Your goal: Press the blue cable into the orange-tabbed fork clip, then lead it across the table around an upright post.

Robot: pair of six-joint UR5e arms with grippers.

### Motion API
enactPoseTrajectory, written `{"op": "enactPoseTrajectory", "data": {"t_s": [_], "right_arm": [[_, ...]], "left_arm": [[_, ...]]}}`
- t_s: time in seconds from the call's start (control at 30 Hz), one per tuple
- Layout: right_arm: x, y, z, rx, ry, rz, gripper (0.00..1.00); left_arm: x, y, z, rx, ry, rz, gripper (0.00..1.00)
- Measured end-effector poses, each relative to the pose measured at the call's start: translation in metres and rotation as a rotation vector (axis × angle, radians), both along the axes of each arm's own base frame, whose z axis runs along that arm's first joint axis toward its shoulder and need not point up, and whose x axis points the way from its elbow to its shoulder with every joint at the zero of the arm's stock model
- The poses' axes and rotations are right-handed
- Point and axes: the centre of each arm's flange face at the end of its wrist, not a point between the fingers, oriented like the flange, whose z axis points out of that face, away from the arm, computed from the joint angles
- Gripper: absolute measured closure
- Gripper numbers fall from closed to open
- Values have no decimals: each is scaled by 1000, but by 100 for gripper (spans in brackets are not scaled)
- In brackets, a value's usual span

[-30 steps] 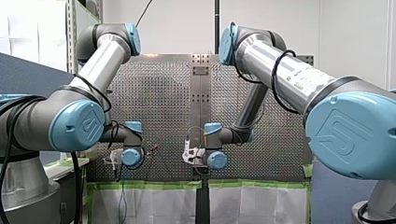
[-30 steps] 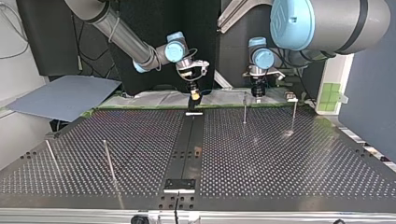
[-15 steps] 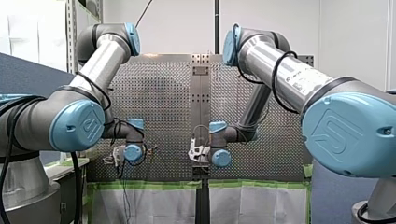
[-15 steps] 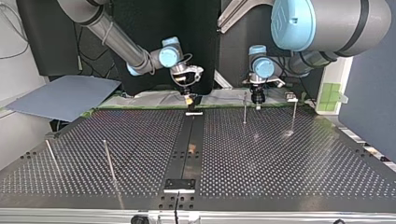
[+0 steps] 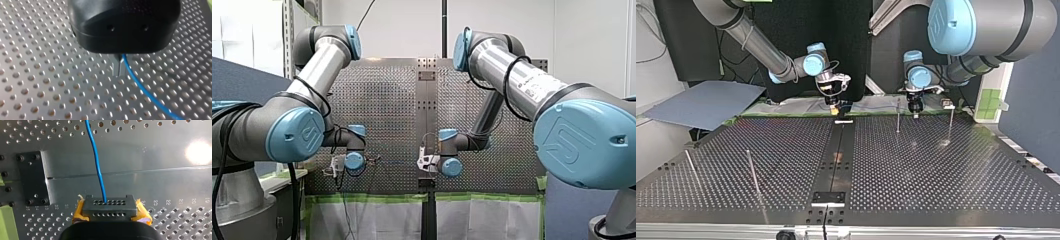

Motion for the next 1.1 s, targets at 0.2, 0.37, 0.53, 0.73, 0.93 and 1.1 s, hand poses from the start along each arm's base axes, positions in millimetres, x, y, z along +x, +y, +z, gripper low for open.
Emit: {"op": "enactPoseTrajectory", "data": {"t_s": [0.2,0.37,0.53,0.73,0.93,1.1], "right_arm": [[0,0,0,1,1,0,100],[-1,0,-1,7,5,0,100],[-1,1,-2,15,12,0,100],[-2,3,-4,25,20,0,100],[-4,5,-6,46,36,0,100],[-5,7,-7,58,46,0,100]], "left_arm": [[-3,4,-2,52,41,4,76],[-3,3,-3,56,51,-34,27],[-2,3,-4,43,57,-67,0],[-6,7,-7,43,90,-52,0],[-26,13,-17,44,173,-36,0],[-50,16,-26,34,237,-60,0]]}}
